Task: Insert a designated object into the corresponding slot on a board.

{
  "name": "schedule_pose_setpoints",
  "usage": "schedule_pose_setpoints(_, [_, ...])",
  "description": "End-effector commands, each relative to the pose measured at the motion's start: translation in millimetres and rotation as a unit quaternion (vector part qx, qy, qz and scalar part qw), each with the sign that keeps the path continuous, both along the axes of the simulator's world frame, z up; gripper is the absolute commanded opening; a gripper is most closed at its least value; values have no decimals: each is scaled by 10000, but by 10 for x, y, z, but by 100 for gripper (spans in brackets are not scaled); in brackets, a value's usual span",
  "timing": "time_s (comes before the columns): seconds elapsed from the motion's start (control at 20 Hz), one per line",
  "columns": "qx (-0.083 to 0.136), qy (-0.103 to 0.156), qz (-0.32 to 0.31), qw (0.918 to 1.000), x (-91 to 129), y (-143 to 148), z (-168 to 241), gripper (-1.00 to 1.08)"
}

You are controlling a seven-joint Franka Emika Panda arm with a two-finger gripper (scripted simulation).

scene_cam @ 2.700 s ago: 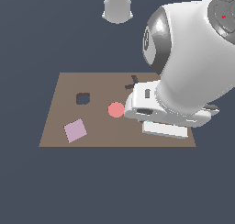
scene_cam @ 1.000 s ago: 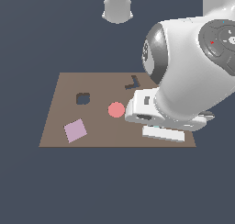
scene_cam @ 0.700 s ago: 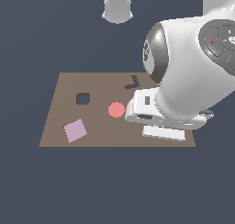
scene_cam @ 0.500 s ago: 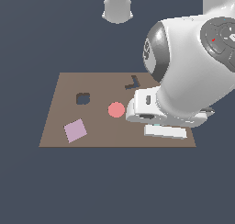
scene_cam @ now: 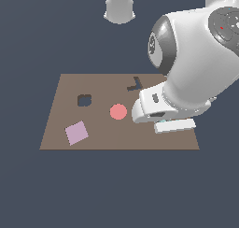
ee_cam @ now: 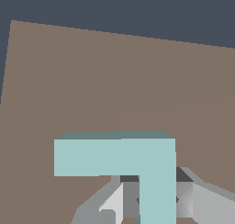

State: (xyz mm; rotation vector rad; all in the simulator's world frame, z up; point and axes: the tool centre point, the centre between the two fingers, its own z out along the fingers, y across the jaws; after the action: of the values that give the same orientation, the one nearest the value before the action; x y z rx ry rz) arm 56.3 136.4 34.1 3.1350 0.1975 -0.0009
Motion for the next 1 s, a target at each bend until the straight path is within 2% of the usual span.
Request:
schedule_pose_setpoints(0.0, [0, -3, 402, 9992, -79, 29, 6, -100])
schedule_pose_setpoints(0.25, [1, -4, 1359, 9907, -280, 69, 14, -100])
schedule_pose_setpoints(0.45, [1, -5, 2220, 9750, -467, 70, 22, -100])
schedule_pose_setpoints(0.7, [1, -6, 3254, 9456, -693, 25, 30, -100])
schedule_pose_setpoints(0.95, [1, -6, 4212, 9070, -896, -64, 38, -100])
